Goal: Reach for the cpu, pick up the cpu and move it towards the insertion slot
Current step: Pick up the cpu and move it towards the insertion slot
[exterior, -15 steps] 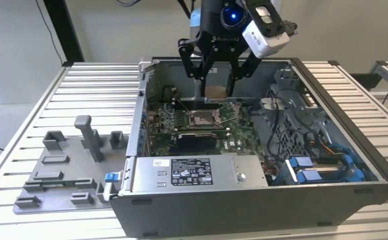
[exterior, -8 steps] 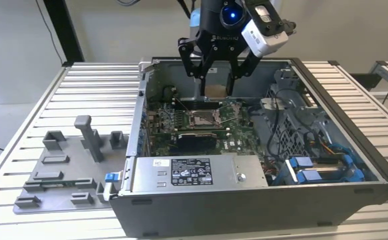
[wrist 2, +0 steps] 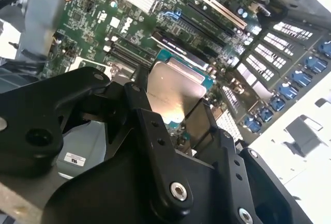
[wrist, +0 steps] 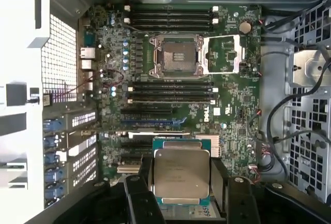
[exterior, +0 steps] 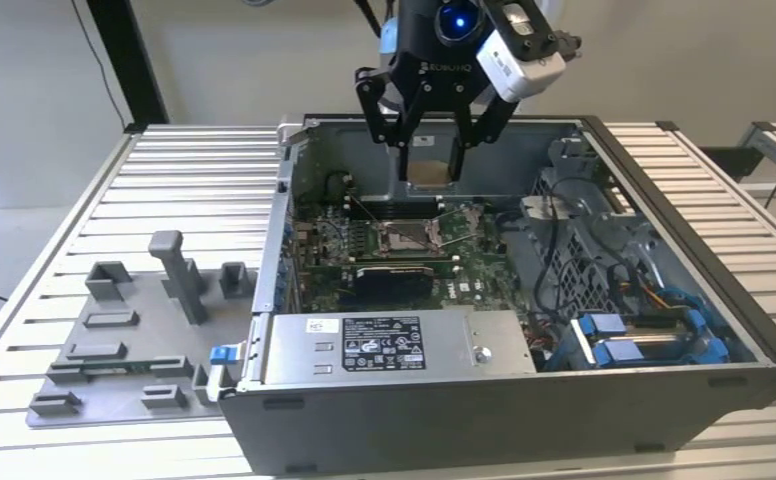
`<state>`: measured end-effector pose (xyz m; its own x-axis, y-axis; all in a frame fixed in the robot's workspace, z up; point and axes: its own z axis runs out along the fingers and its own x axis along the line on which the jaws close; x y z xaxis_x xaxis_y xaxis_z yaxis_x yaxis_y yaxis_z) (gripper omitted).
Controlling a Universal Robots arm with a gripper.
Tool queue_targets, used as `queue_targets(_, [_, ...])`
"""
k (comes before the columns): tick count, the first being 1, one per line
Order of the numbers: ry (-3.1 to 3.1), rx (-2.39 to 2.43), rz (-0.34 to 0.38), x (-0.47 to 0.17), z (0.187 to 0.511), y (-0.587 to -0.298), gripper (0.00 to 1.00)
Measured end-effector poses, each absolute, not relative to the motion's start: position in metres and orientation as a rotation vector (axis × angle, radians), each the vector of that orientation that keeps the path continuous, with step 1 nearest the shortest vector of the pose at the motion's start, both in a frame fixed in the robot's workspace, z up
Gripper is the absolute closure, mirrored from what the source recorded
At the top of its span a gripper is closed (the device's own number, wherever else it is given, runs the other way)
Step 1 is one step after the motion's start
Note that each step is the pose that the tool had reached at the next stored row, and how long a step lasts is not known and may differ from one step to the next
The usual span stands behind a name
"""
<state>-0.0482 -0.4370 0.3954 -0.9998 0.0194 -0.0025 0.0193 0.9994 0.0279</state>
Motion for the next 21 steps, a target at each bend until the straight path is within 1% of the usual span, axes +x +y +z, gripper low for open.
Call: queue_targets(21, [3.138, 0.03, 0.044, -0.048, 0.392, -0.389, 1.0])
